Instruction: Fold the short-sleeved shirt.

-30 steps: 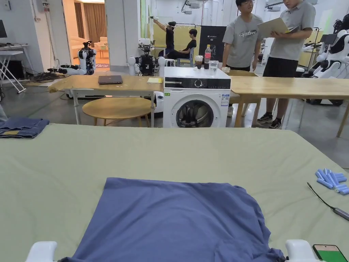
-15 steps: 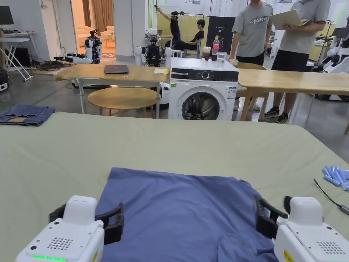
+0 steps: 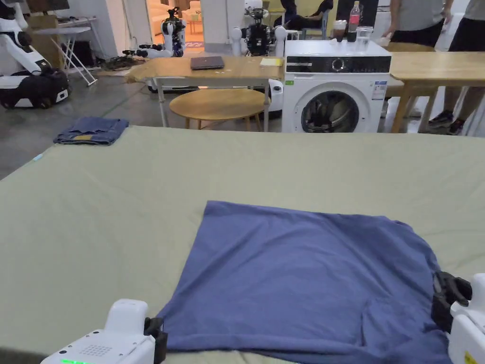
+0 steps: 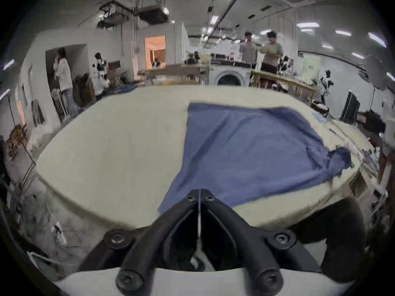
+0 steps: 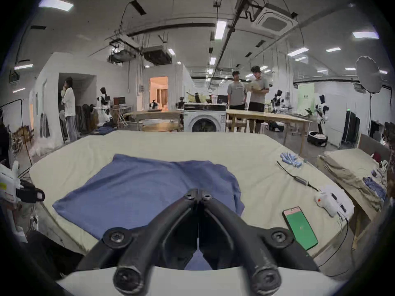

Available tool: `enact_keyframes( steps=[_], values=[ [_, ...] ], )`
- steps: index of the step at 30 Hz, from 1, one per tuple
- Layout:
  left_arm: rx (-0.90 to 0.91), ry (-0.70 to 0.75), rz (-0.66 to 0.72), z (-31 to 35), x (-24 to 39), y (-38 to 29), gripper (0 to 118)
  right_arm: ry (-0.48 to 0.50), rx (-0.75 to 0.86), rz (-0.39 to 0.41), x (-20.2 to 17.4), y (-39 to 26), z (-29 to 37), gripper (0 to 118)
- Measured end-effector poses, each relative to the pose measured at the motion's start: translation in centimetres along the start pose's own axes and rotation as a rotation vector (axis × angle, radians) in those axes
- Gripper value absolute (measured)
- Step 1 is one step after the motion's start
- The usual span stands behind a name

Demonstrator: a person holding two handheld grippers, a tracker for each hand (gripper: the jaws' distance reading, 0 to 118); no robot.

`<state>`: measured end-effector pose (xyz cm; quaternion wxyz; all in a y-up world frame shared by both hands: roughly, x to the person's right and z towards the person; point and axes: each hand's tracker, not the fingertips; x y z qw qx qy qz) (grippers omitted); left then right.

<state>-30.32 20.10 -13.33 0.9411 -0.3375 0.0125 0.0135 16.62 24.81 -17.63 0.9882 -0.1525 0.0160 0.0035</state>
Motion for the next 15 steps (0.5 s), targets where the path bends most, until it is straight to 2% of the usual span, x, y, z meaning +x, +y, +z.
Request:
enact_keyframes(
  steps=[1, 2, 3, 4, 8, 12, 13, 15],
  values=[
    [-0.033, 0.024, -0.005, 0.2, -0.6, -1.1, 38, 0.004, -0.013, 0.004, 0.0, -0.5, 0.1, 0],
    [-0.066, 0.030, -0.007, 0.2, -1.2, -1.8, 80, 0.008, -0.021, 0.008, -0.1, -0.9, 0.1, 0],
    [-0.103, 0.030, -0.005, 0.0, -1.8, -2.4, 109, 0.012, -0.030, 0.009, 0.0, -0.6, -0.1, 0],
    [-0.119, 0.023, -0.008, -0.3, -2.3, -3.0, 114, 0.016, -0.042, 0.006, 0.0, -0.9, -0.1, 0],
    [-0.115, 0.039, -0.030, -2.0, -3.0, -3.2, 114, 0.020, -0.077, -0.008, 0.3, -1.2, -0.7, 0],
    [-0.102, -0.013, -0.021, -5.5, -3.4, -1.9, 114, 0.007, -0.111, -0.022, 0.9, -1.6, -1.0, 0],
    [-0.091, -0.027, -0.019, -6.0, -3.3, -1.5, 113, 0.001, -0.117, -0.023, 1.1, -1.8, -0.9, 0],
    [-0.098, -0.056, -0.004, -7.7, -3.3, -0.6, 105, -0.007, -0.128, -0.022, 1.5, -1.9, -1.0, 0]
  ],
)
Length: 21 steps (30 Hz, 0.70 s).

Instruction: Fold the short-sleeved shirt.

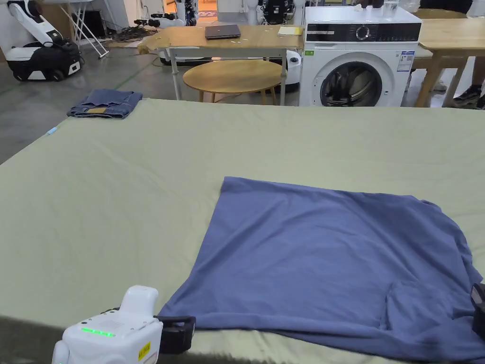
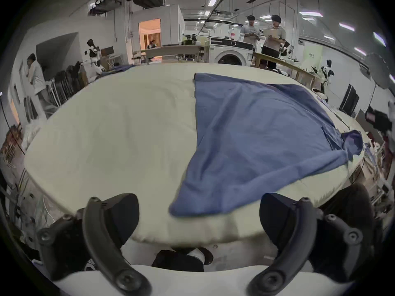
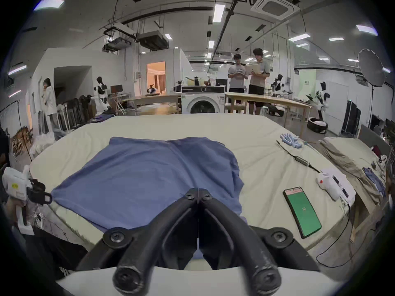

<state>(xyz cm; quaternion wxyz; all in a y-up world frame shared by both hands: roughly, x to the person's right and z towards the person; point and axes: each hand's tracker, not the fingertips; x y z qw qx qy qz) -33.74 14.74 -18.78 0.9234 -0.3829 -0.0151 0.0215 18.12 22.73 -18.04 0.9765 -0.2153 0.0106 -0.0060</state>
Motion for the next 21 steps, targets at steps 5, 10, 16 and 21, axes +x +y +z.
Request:
enact_keyframes(
  steps=[5, 10, 16, 21],
  values=[
    [-0.075, -0.005, 0.014, -2.1, 0.1, 1.6, 0, -0.041, -0.028, 0.003, 1.9, 0.1, 0.4, 0],
    [-0.069, 0.009, -0.002, -0.7, 0.6, 2.1, 0, -0.082, -0.121, 0.003, 5.1, -0.3, 0.9, 0],
    [-0.039, 0.013, 0.017, 0.6, 1.5, 3.1, 0, -0.019, -0.280, -0.070, 8.2, -2.0, 0.3, 118],
    [-0.019, 0.018, 0.006, 1.6, 3.0, 3.4, 0, -0.005, -0.310, -0.003, 7.5, -3.8, -1.1, 118]
  ],
)
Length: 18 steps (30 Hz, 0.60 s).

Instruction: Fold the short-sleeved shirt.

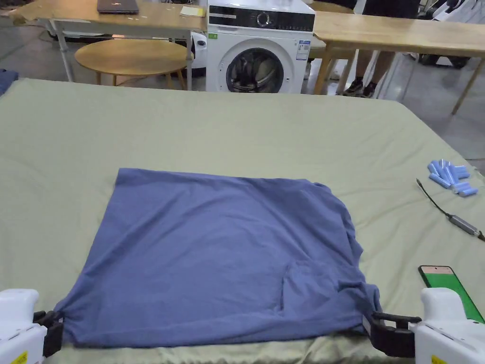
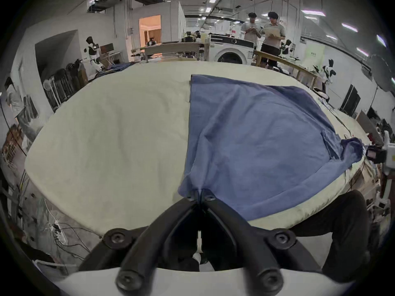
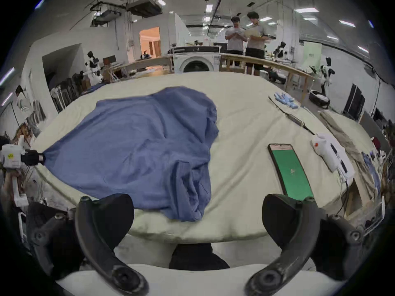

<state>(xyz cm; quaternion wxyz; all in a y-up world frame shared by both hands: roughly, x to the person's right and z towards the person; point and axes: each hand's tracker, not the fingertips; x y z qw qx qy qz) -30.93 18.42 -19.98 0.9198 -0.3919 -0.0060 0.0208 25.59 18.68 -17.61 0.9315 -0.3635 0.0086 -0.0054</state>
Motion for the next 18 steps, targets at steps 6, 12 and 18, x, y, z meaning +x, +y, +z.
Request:
enact_keyframes(
  steps=[6, 12, 18],
  values=[
    [-0.009, 0.001, -0.016, 0.3, 0.7, -0.1, 0, 0.120, -0.102, -0.127, 0.7, 0.5, -3.3, 2],
    [-0.004, 0.043, -0.075, 1.9, 1.1, 2.0, 0, 0.081, 0.012, -0.136, 0.8, 2.0, -1.1, 2],
    [0.075, 0.061, -0.102, 1.4, 1.1, 8.4, 0, 0.060, 0.135, -0.137, 0.4, 7.9, -0.1, 2]
  ],
)
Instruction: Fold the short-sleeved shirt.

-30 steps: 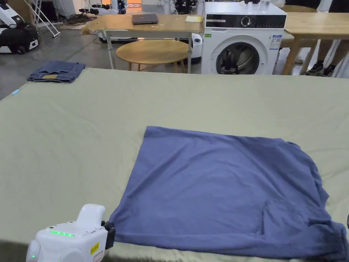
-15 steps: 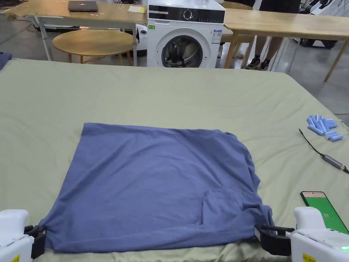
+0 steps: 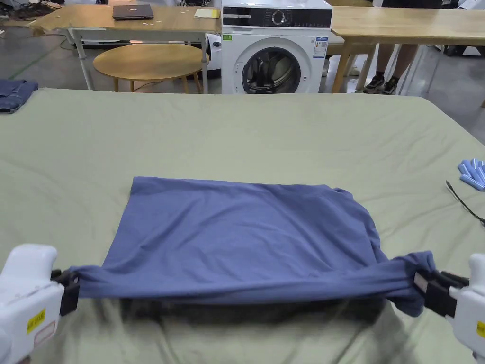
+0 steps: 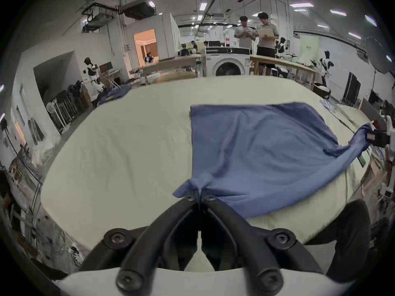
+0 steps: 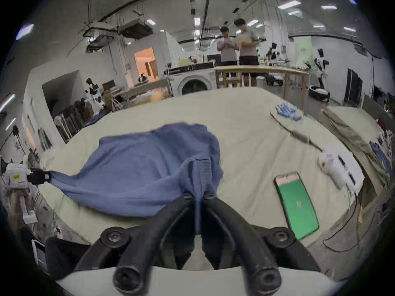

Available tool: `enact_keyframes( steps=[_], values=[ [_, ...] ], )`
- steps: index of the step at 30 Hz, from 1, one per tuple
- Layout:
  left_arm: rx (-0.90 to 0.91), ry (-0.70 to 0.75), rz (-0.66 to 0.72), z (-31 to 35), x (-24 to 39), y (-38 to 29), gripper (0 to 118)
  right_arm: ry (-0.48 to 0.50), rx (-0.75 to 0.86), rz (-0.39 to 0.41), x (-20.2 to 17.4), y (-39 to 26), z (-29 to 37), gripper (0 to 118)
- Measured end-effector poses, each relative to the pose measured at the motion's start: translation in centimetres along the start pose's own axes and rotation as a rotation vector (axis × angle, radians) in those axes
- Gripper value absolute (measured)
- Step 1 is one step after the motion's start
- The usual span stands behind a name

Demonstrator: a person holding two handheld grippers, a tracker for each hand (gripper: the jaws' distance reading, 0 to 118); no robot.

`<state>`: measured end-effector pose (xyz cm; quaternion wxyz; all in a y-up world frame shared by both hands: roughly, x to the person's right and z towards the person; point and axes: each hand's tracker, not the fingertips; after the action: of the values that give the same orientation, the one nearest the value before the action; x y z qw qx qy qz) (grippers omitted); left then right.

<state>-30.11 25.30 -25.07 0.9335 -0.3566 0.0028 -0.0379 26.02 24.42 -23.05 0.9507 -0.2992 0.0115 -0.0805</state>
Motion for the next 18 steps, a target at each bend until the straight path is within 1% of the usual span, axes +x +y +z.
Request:
enact_keyframes(
  steps=[2, 4, 5, 7, 10, 13, 15, 16, 17, 18],
  values=[
    [0.007, 0.012, -0.021, -1.7, 0.3, 2.7, 0, -0.012, 0.008, 0.013, -0.1, 2.2, -1.8, 2],
    [0.000, 0.024, -0.028, -4.5, 0.7, 5.3, 0, -0.061, 0.006, 0.060, -0.4, 3.8, -4.4, 2],
    [-0.018, 0.022, -0.021, -5.9, 0.7, 6.3, 0, -0.085, 0.005, 0.071, -0.4, 4.3, -5.7, 2],
    [-0.077, 0.029, -0.013, -9.4, 1.1, 8.0, 0, -0.107, -0.028, 0.079, -0.6, 5.2, -9.0, 2],
    [-0.182, 0.015, 0.041, -14.5, 1.4, 9.0, 0, -0.154, -0.101, 0.101, -0.7, 5.1, -13.6, 2],
    [-0.268, 0.010, 0.101, -18.0, 1.5, 8.5, 0, -0.163, -0.152, 0.087, -0.7, 4.1, -16.4, 2],
    [-0.262, 0.023, 0.101, -18.4, 1.8, 8.0, 0, -0.170, -0.155, 0.077, -0.6, 3.7, -16.9, 2],
    [-0.254, 0.020, 0.109, -18.1, 1.8, 7.8, 0, -0.167, -0.153, 0.069, -0.4, 3.5, -16.6, 4],
    [-0.239, 0.009, 0.120, -17.6, 1.8, 7.7, 12, -0.159, -0.144, 0.057, -0.2, 3.3, -16.3, 12],
    [-0.217, -0.004, 0.118, -16.9, 1.8, 7.6, 38, -0.144, -0.126, 0.049, -0.1, 3.3, -15.7, 32]
  ],
)
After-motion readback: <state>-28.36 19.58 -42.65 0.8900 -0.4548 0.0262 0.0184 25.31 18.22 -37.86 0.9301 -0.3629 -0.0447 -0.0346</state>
